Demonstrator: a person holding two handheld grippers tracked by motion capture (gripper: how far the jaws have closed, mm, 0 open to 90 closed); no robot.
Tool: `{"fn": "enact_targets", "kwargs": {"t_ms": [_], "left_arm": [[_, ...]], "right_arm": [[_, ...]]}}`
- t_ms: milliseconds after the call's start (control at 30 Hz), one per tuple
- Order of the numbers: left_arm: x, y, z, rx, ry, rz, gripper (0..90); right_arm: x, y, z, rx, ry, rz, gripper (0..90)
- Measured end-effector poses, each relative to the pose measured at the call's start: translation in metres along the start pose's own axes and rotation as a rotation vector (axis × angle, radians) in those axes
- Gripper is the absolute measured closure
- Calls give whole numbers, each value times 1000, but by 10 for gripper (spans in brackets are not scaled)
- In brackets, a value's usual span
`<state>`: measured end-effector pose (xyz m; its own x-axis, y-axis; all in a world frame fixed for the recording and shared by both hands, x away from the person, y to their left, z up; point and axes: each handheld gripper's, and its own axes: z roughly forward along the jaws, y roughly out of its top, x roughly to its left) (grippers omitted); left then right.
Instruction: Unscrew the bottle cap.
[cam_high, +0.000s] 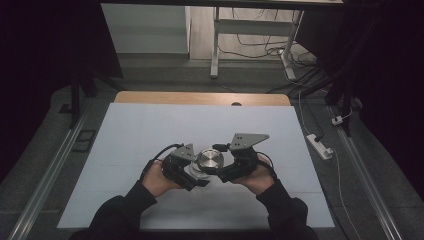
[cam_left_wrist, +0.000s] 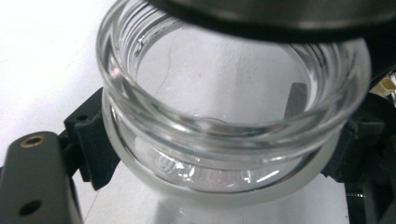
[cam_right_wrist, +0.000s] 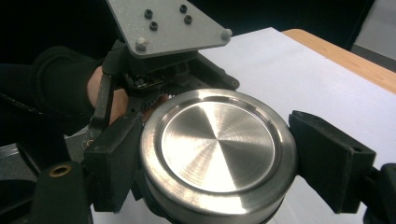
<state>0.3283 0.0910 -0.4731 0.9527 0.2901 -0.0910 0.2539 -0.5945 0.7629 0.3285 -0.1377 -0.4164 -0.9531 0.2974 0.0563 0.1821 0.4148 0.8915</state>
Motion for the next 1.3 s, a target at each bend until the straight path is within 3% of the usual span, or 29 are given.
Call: {"fn": "enact_targets", "kwargs": {"t_ms": [300, 733, 1300], "left_arm": [[1, -1, -2, 7, 18, -1, 155], [10, -8, -8, -11, 69, -50, 155], [19, -13, -16, -23, 132, -86, 156]], "right_arm": [[-3, -1, -5, -12, -39, 16, 203], [-3, -3, -13, -19, -62, 24, 203], [6, -9, -16, -18, -65, 9, 203]]}}
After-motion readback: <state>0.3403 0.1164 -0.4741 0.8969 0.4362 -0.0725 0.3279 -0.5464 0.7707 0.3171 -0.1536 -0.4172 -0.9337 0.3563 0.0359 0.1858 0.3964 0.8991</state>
